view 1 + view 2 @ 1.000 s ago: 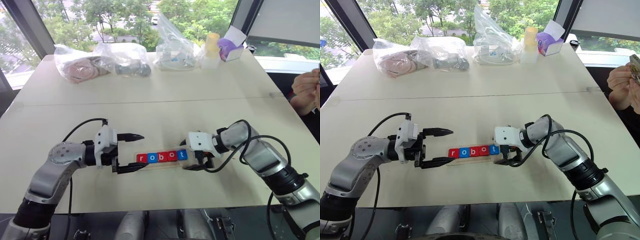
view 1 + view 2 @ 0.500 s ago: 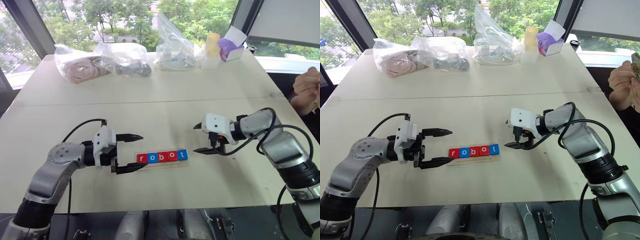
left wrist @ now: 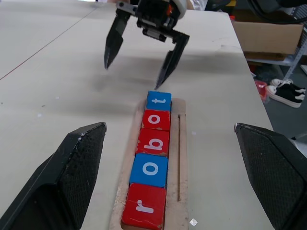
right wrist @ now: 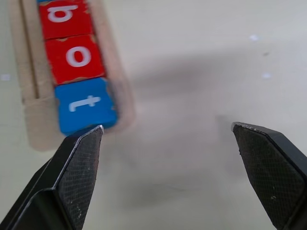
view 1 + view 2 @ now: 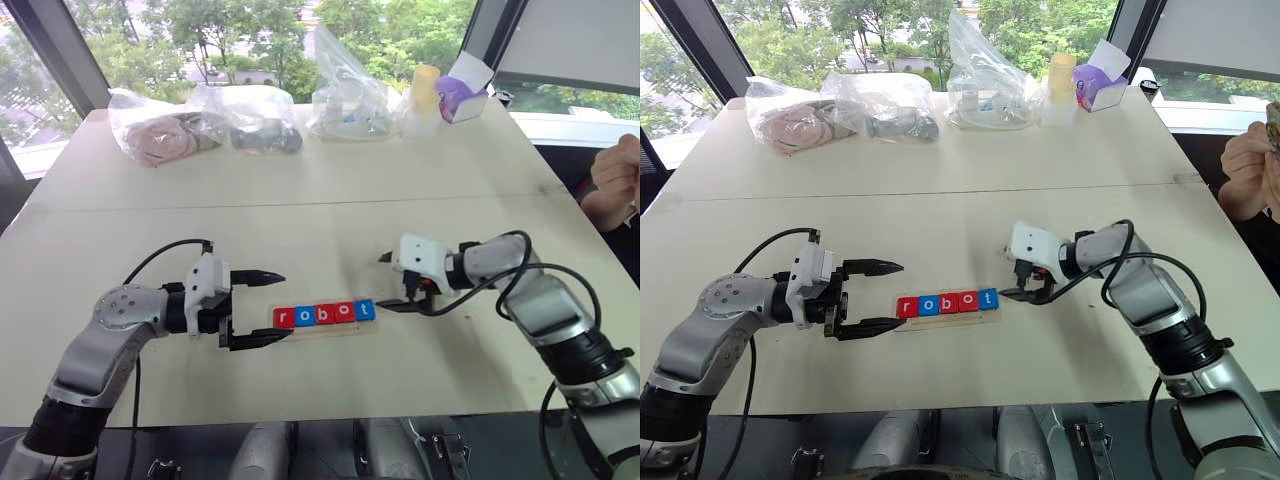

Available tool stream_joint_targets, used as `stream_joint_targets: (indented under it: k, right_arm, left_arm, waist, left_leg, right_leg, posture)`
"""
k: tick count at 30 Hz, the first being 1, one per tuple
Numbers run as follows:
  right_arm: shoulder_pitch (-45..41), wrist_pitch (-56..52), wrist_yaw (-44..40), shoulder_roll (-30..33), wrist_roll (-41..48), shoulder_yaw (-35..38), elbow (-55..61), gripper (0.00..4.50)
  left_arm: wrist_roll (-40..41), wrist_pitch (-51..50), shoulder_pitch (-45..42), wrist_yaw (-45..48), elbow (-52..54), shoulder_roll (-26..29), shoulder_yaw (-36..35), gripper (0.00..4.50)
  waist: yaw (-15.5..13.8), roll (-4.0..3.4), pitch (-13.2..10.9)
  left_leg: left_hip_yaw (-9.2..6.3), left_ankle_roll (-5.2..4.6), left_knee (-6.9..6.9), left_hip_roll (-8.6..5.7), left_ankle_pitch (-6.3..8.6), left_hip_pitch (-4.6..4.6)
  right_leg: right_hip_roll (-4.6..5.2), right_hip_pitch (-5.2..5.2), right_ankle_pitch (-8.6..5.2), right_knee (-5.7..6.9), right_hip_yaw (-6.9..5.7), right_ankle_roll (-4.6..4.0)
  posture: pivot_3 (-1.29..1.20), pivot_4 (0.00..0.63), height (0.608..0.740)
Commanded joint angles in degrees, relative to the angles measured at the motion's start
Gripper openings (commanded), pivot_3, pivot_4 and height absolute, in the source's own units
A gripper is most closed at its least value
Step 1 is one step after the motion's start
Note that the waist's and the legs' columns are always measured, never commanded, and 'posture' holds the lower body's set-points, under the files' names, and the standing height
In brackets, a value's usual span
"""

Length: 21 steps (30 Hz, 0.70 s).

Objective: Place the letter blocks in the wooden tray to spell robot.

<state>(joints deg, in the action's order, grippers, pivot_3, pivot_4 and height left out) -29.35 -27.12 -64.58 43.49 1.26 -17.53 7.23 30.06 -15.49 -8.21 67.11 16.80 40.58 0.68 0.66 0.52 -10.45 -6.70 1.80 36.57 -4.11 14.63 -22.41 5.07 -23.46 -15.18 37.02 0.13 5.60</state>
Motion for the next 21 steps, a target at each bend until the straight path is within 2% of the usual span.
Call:
stream_joint_targets:
  k: [1,8,14,21]
  right_arm:
    - [-0.2,0.1,0.3,-0.4,0.6,0.4,3.3,4.44]
    - [-0.3,-0.6,0.9,-0.9,0.7,0.6,4.1,4.44]
    - [1.4,-2.3,0.0,2.7,1.8,3.5,6.6,4.44]
    - [10.1,-14.8,-3.4,10.1,14.5,15.4,20.1,4.44]
  left_arm:
    - [0.9,0.3,0.1,0.0,1.3,0.7,-1.9,4.50]
    - [0.8,0.0,-0.1,-0.1,1.5,0.7,-1.9,4.50]
    - [1.1,-1.8,0.2,-0.7,2.4,1.4,-2.1,4.50]
    - [0.3,-6.6,2.6,-2.7,3.9,6.1,-3.5,4.50]
  waist:
    - [0.0,0.00,0.0]
    - [0.0,0.00,0.0]
    - [0.0,0.00,0.0]
    - [-0.2,-0.01,0.0]
  left_leg:
    - [0.00,0.00,0.00,0.00,0.00,0.00]
    - [0.00,0.00,0.00,0.00,0.00,0.00]
    - [-0.01,0.00,0.00,0.00,0.00,0.00]
    - [-0.02,-0.02,-0.05,0.00,0.01,-0.03]
  right_leg:
    - [0.00,0.00,0.00,0.00,0.00,0.00]
    - [-0.01,0.00,0.00,0.00,0.00,0.00]
    - [-0.01,0.00,0.00,0.00,0.00,0.00]
    - [0.04,-0.01,-0.01,-0.04,-0.01,0.00]
  posture:
    - [0.00,0.150,0.740]
    - [0.00,0.150,0.740]
    - [0.00,0.150,0.740]
    - [0.00,0.150,0.740]
